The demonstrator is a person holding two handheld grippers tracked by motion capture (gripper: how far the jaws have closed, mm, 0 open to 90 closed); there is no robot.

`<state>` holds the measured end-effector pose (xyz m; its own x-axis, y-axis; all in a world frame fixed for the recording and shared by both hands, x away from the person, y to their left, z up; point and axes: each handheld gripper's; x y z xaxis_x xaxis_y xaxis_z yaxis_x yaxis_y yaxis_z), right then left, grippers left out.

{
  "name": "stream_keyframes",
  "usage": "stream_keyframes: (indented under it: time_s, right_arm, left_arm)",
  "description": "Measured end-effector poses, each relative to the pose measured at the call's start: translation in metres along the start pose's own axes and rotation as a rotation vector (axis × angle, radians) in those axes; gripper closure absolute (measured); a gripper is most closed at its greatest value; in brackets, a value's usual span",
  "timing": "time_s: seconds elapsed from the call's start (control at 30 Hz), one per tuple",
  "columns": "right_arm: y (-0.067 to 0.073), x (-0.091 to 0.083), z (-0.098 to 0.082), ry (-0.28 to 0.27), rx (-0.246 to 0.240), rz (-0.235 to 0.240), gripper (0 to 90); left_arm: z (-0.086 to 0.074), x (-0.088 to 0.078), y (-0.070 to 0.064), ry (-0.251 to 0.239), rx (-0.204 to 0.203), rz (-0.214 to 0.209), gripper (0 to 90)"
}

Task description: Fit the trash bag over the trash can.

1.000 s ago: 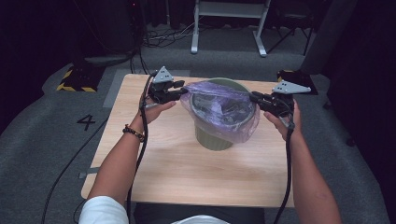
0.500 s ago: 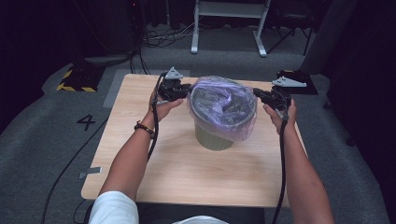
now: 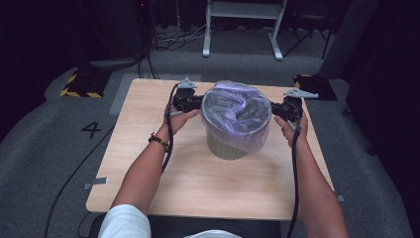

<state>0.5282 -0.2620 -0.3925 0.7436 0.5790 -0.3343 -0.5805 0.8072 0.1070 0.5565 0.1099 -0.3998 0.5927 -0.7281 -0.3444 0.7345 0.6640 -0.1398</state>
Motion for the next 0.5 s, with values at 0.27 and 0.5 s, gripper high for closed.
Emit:
stream_keyframes:
  time_s: [0.27,0.5]
  right_arm:
    - [0.002,0.012,-0.02,0.06,0.02,0.022,90.0]
    - [0.002,0.008,-0.037,0.071,0.045,0.053,90.0]
  left_arm:
    - [-0.004,-0.006,0.002,0.0,0.014,-0.015,67.7]
    - [-0.013,-0.007,-0.011,0.037,0.102,-0.067,90.0]
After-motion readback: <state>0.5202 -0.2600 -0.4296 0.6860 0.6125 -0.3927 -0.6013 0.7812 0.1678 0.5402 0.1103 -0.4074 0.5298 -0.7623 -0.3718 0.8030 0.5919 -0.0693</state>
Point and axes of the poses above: each handheld gripper's, and its own axes: x roughly forward along the jaws, z roughly out of its top, y roughly to its left, and after that the axes turned 6 degrees about -y, right-handed
